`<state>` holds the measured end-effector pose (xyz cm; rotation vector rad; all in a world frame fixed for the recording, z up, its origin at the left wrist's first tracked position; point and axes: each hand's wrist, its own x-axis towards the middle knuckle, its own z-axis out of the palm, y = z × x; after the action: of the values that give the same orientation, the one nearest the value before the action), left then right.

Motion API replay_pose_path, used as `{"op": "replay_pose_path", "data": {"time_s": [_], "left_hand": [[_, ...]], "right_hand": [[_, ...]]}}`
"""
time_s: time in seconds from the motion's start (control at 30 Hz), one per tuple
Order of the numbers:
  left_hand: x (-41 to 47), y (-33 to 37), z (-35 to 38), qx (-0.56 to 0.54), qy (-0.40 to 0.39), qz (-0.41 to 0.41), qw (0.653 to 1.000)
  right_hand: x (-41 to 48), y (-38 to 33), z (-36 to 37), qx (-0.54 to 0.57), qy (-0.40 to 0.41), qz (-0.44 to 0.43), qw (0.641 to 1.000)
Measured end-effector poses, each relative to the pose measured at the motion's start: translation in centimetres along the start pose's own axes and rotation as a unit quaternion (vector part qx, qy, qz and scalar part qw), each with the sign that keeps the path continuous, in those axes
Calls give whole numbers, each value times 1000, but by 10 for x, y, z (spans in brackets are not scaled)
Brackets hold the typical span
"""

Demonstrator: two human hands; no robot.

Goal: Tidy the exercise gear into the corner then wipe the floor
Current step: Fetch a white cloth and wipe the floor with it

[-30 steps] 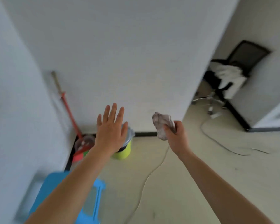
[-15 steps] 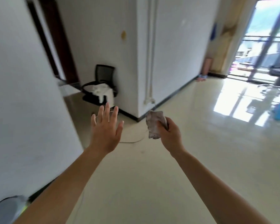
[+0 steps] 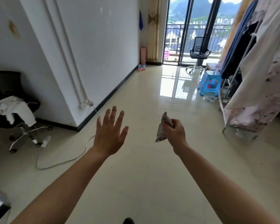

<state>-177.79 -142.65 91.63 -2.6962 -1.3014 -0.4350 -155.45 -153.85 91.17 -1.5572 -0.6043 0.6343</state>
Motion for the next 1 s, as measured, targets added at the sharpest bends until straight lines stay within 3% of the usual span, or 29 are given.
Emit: {"op": "replay_pose_path", "data": {"time_s": [0.3, 0.6, 0.8, 1.0], "left_hand": [[229, 44, 89, -21, -49, 47, 997], [428, 160, 215, -47, -128, 99, 986], [589, 235, 293, -18, -171, 76, 982], [748, 269, 317, 8, -157, 48, 986]], "right_hand": [[212, -3, -30, -9, 86, 32, 996], [418, 43, -125, -1, 178, 54, 983], [620, 71, -178, 44, 166, 112, 979], [822, 40, -197, 69, 130, 144, 979]]}}
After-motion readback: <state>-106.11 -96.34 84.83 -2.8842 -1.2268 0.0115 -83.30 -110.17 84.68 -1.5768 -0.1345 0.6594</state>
